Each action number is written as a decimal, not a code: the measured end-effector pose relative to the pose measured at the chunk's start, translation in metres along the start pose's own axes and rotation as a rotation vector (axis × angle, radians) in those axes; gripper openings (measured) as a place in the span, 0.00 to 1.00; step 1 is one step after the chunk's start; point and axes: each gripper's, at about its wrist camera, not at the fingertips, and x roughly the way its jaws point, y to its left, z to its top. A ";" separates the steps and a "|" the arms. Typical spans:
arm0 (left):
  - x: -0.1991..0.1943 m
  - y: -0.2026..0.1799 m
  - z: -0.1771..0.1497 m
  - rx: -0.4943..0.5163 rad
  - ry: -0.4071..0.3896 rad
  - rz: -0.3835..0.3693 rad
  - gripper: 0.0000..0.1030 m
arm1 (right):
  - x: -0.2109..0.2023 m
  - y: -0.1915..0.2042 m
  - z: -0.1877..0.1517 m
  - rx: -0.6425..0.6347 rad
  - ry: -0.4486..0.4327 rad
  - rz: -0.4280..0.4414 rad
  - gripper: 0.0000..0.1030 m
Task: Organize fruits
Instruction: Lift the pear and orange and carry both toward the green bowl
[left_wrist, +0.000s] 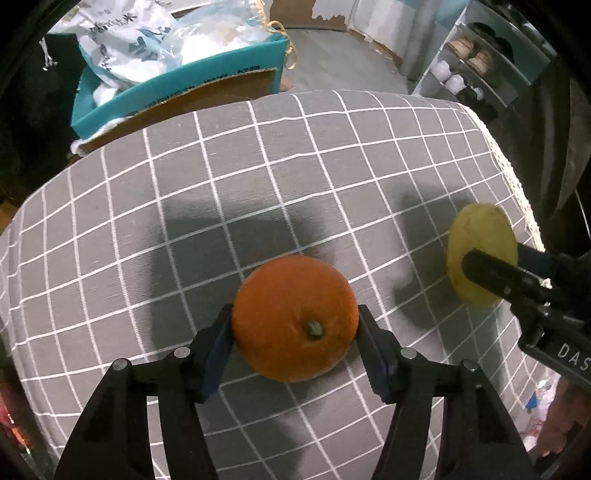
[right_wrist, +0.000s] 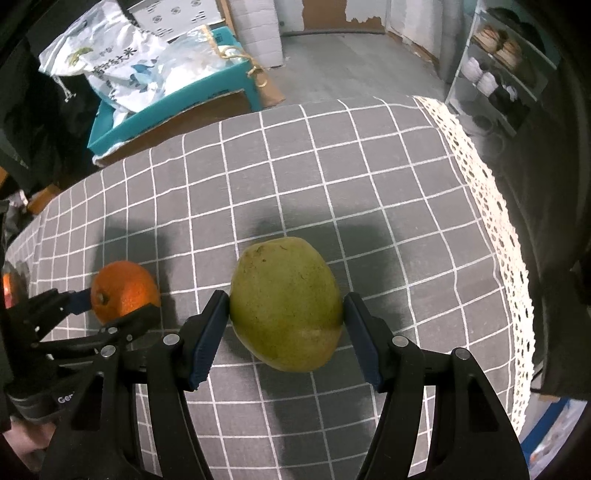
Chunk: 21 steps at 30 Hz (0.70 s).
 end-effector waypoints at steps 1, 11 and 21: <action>-0.002 0.001 -0.002 0.000 -0.004 0.006 0.62 | -0.001 0.001 0.000 -0.008 -0.004 -0.006 0.62; -0.034 0.023 -0.012 -0.020 -0.060 0.034 0.62 | -0.024 0.018 -0.003 -0.068 -0.047 -0.021 0.62; -0.084 0.040 -0.025 -0.026 -0.152 0.062 0.62 | -0.056 0.045 -0.004 -0.128 -0.113 -0.010 0.62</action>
